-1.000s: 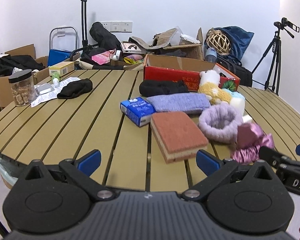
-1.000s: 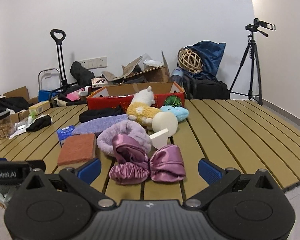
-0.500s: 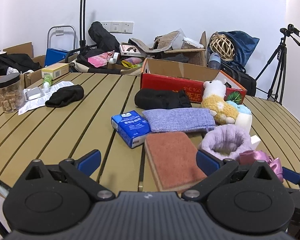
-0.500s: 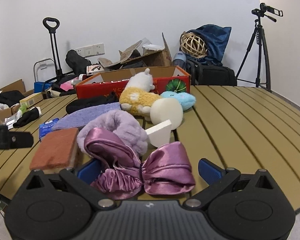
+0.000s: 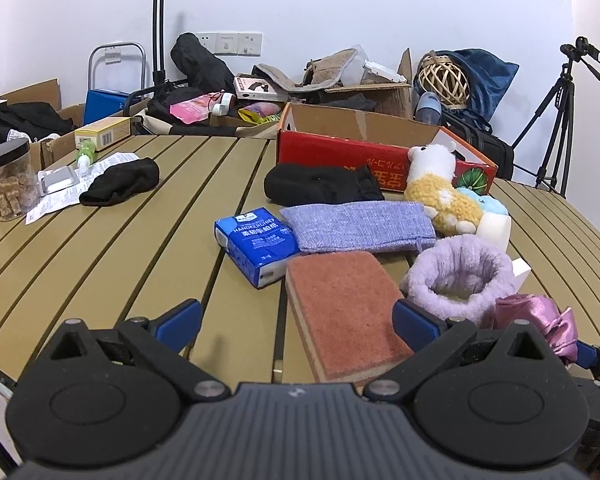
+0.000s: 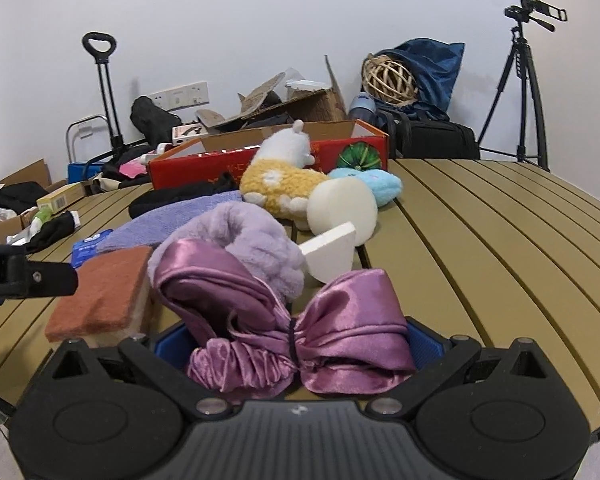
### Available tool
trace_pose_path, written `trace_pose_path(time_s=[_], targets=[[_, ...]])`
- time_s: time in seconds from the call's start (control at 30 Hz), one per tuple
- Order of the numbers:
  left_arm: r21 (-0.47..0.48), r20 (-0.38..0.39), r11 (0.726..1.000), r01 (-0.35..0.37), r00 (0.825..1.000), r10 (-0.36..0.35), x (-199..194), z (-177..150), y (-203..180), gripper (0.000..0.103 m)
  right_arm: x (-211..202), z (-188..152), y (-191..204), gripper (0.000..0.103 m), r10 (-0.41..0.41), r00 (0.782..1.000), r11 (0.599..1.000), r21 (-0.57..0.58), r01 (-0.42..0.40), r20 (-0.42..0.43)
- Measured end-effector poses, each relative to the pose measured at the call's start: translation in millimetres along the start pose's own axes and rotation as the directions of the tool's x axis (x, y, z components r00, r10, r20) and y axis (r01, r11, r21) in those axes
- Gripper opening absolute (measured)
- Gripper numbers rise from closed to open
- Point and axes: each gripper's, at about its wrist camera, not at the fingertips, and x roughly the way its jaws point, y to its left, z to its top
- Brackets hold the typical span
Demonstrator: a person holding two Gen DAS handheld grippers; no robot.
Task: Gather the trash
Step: 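Close the right gripper on the pink satin scrunchie while the left gripper grasps the red sponge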
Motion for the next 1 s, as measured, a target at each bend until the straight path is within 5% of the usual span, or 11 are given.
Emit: trace_pose_path(time_s=[0.4, 1.0], targets=[[0.006, -0.001, 1.0, -0.01, 1.0, 0.01, 3.3, -1.2, -0.9, 0.103, -12.1, -2.5, -2.9, 0.07, 0.017, 0.999, 1.0, 0.004, -0.017, 0.048], [0.011, -0.036, 1.0, 0.014, 0.999, -0.014, 17.2, 0.3, -32.0, 0.103, -34.4, -3.1, -30.1, 0.064, -0.023, 0.993, 0.998, 0.059, 0.016, 0.12]])
